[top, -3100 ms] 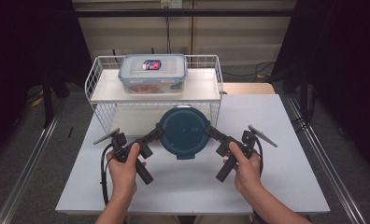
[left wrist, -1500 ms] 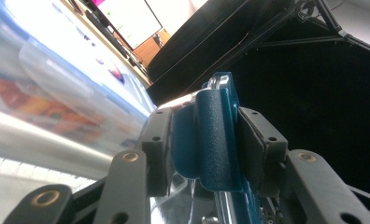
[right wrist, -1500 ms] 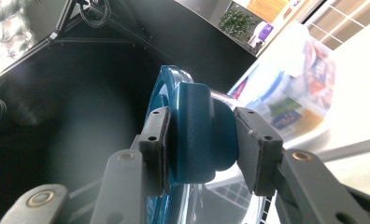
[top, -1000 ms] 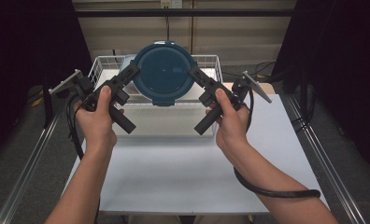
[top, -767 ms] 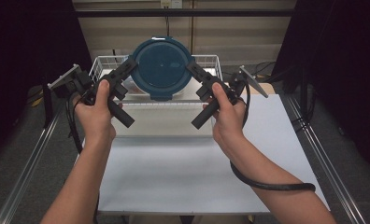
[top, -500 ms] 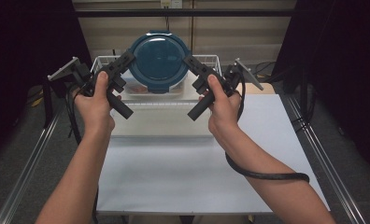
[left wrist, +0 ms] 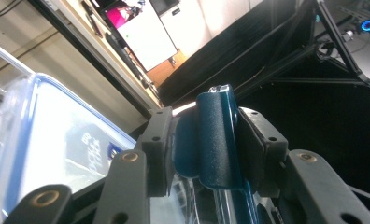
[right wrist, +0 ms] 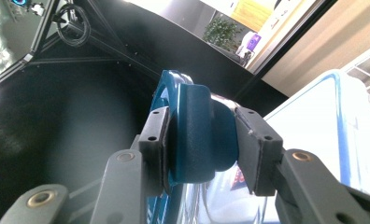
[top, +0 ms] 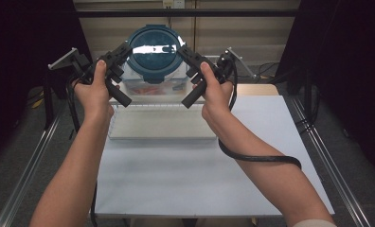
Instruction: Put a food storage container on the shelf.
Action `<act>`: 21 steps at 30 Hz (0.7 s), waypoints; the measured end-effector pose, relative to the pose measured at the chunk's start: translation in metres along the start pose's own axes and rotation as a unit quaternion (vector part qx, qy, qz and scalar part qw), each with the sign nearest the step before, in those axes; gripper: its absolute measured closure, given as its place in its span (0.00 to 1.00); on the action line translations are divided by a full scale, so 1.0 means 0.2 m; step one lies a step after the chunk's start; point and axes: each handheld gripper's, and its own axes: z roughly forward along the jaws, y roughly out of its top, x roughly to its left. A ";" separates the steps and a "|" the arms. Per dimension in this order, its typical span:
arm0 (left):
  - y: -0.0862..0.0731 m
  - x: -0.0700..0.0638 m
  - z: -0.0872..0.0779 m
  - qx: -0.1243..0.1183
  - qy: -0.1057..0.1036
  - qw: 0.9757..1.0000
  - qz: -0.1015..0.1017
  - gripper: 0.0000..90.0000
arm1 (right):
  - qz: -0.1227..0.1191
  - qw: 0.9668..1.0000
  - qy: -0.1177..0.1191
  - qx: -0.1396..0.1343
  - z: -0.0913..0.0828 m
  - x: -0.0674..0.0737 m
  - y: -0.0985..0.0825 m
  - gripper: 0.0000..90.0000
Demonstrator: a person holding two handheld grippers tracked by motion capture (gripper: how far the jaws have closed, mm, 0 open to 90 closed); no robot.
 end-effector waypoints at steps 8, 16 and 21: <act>0.03 0.04 0.03 -0.009 0.013 1.000 -0.010 0.65 | 0.015 1.000 -0.016 0.008 0.08 -0.02 0.01 0.65; 0.07 0.07 0.08 -0.009 0.024 0.999 -0.025 0.64 | 0.022 0.999 -0.029 0.007 0.14 -0.03 0.02 0.65; 0.06 0.09 0.11 -0.014 0.035 0.999 -0.030 0.63 | 0.032 0.999 -0.036 0.003 0.16 -0.05 0.03 0.63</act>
